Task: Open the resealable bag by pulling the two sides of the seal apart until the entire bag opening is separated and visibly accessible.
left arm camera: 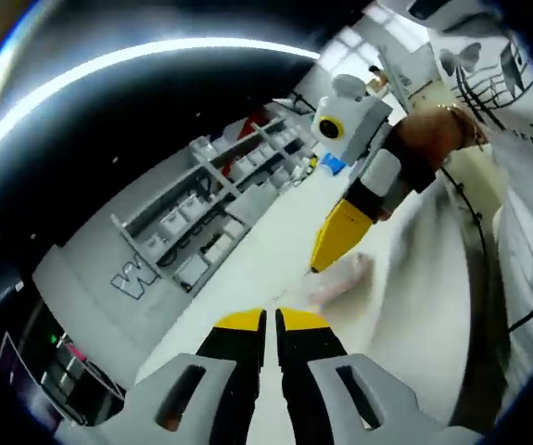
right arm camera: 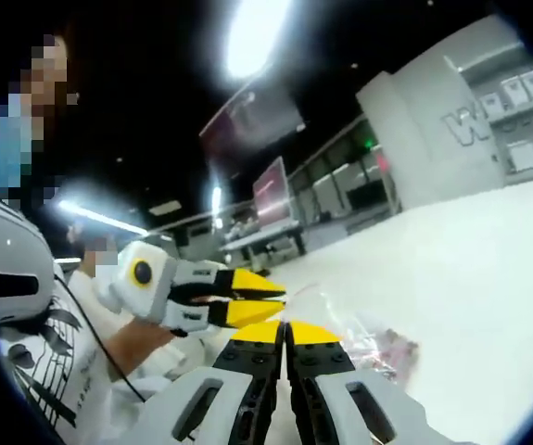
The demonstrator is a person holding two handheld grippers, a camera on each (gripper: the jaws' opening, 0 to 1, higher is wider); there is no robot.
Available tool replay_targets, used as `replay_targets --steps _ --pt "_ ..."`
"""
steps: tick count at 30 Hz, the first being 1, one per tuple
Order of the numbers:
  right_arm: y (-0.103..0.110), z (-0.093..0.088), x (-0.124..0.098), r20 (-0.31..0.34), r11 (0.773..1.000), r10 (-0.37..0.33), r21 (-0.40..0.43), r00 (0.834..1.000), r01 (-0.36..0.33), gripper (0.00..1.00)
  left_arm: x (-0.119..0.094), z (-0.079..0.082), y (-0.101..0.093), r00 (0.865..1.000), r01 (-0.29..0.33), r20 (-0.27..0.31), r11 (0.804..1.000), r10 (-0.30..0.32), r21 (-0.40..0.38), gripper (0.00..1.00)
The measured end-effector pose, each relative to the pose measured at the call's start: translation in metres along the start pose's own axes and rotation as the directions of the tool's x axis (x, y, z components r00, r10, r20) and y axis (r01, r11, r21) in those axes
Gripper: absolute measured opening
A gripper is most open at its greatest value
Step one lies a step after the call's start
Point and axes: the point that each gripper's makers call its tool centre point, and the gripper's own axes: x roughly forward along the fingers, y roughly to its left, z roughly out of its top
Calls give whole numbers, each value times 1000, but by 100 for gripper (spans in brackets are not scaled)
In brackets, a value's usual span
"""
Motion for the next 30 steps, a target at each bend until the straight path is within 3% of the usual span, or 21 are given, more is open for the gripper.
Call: replay_targets --steps 8,16,30 --pt "-1 1 2 4 1000 7 10 1000 -7 0 5 0 -5 1000 5 -26 986 -1 165 7" --pt "0 3 2 12 1000 15 18 1000 -15 0 7 2 -4 999 -1 -38 965 12 263 7" --pt "-1 6 3 35 997 21 68 999 -24 0 8 3 -5 999 23 -42 941 -9 338 7"
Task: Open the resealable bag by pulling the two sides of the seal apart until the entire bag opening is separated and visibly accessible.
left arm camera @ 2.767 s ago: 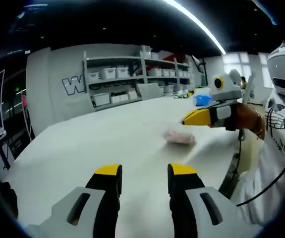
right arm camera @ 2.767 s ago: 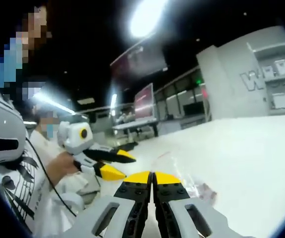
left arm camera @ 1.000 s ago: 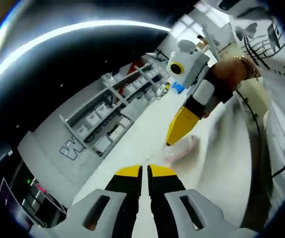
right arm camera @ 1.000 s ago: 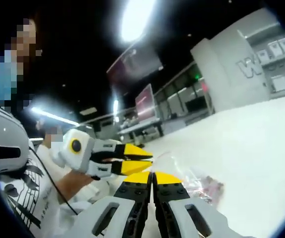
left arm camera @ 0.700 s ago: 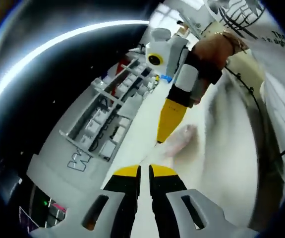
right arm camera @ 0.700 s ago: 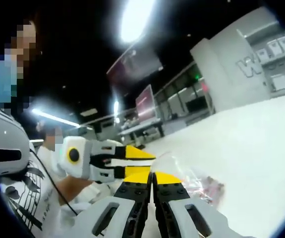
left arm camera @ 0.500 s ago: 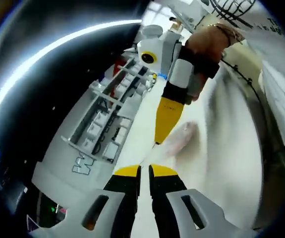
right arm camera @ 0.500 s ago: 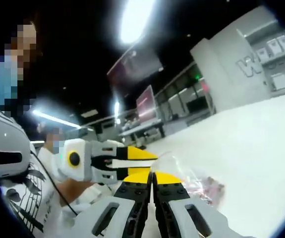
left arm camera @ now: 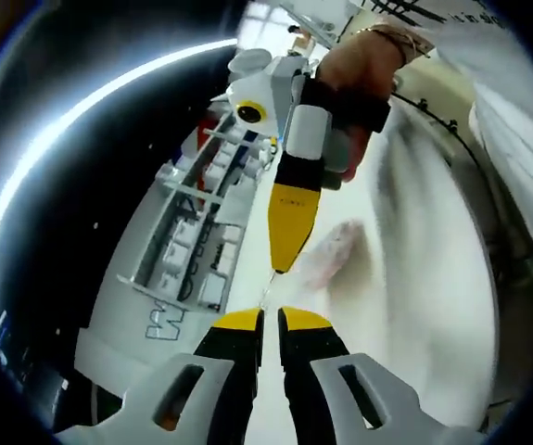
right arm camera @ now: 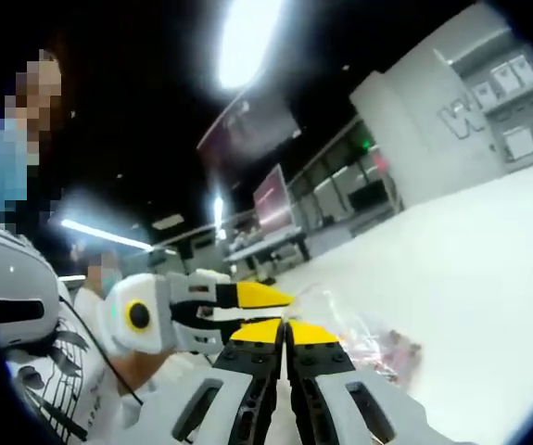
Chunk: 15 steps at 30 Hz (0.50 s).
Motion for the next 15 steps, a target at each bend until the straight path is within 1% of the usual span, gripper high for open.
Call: replay_targets --steps 4,7,12,15 --pt "1 -1 1 1 1000 5 9 1000 -5 0 0 1 3 1000 -4 -1 1000 4 20 7" --pt "-2 2 -1 18 999 4 40 1000 -5 0 -3 -4 8 1000 -21 -21 999 22 35 7" --pt "0 1 0 15 999 6 44 1000 -7 0 -4 -7 9 999 -20 -42 997 23 72 7" --pt "1 0 1 14 999 8 44 1000 -8 0 -5 -7 15 997 -44 -52 995 48 91 7"
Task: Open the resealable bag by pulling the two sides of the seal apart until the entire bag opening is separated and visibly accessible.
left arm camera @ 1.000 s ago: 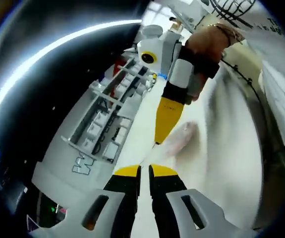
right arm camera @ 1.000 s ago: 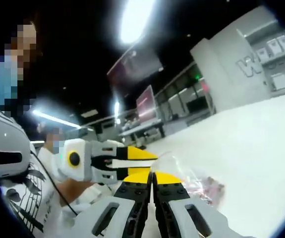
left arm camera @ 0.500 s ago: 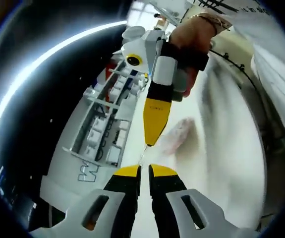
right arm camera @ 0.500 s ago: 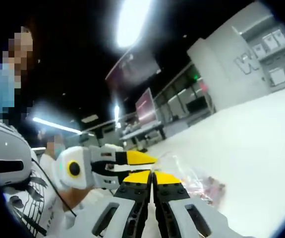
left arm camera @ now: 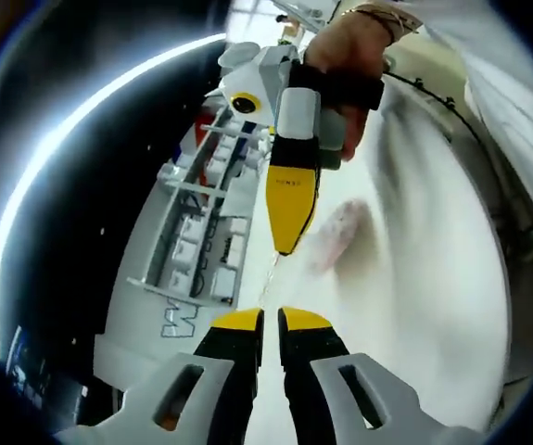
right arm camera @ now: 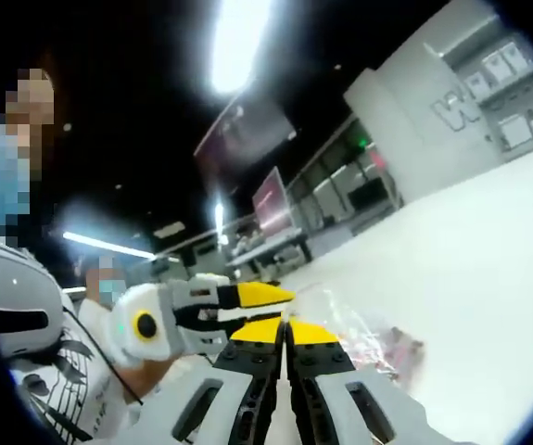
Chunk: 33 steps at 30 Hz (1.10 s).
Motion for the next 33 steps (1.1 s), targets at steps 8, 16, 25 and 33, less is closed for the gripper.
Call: replay_targets --steps 8,16,25,33 --pt "1 1 0 3 1000 5 9 1000 -5 0 3 2 2 1000 5 -5 997 -4 73 7" --pt "2 1 -1 9 1000 6 12 1000 -6 0 0 2 7 1000 9 -19 990 -6 142 6" --pt "5 1 0 9 1000 13 17 1000 -13 0 -3 4 16 1000 -14 -19 985 17 174 6" --pt "5 2 -1 16 1000 14 25 1000 -15 0 -2 4 15 1000 1 -28 973 5 230 6"
